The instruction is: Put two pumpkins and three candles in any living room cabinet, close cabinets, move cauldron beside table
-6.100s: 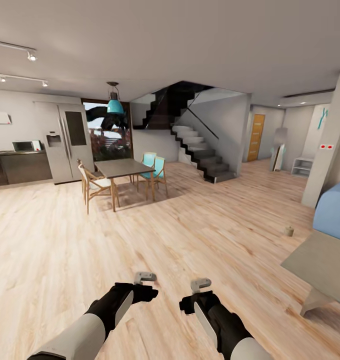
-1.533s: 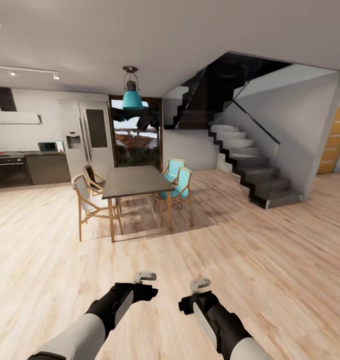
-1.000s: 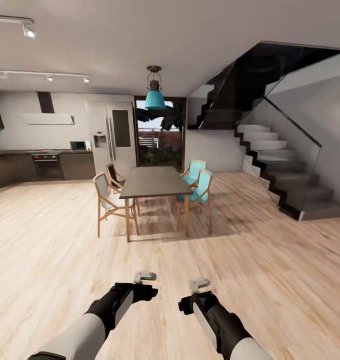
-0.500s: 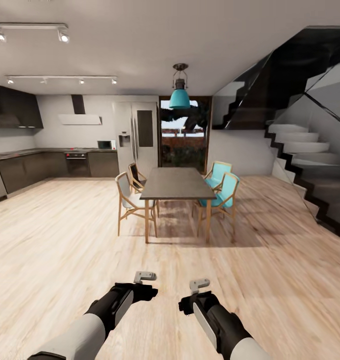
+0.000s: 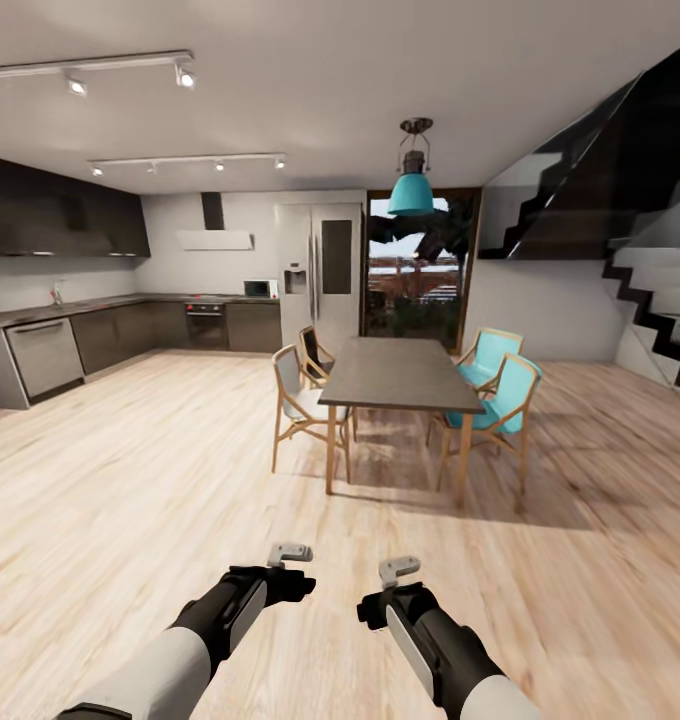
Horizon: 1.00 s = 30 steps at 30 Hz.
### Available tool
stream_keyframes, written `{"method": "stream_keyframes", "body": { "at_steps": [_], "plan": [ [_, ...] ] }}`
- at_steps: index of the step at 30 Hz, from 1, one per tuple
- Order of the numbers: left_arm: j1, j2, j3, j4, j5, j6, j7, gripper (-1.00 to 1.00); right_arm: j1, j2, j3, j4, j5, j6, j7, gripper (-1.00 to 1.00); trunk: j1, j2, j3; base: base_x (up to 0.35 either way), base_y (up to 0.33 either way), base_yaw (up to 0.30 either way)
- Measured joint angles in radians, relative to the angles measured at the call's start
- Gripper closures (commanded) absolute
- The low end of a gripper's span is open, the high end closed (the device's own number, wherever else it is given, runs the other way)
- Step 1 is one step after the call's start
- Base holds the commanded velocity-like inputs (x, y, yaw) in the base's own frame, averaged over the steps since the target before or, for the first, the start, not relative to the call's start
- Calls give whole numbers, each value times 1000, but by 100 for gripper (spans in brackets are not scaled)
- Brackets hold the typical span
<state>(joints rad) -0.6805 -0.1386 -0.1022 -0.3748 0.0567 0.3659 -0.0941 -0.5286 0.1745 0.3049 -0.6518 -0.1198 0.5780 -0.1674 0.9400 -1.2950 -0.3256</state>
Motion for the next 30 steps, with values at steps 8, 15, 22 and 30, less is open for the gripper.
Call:
{"method": "stream_keyframes", "body": {
  "at_steps": [8, 15, 22, 30],
  "plan": [
    [0, 0, 0, 2, 2, 0, 0, -100, 0, 0, 0, 0, 0, 0, 0, -100, 0, 0, 0, 265, -79, 291],
    [0, 1, 3, 5, 4, 0, 1, -100, 0, 0, 0, 1, 0, 0, 0, -100, 0, 0, 0, 265, -88, 291],
    [0, 1, 5, 7, 3, 0, 4, -100, 0, 0, 0, 1, 0, 0, 0, -100, 0, 0, 0, 265, -102, 291],
    [0, 2, 6, 9, 3, 0, 20, -100, 0, 0, 0, 1, 0, 0, 0, -100, 0, 0, 0, 268, -115, 291]
  ]
}}
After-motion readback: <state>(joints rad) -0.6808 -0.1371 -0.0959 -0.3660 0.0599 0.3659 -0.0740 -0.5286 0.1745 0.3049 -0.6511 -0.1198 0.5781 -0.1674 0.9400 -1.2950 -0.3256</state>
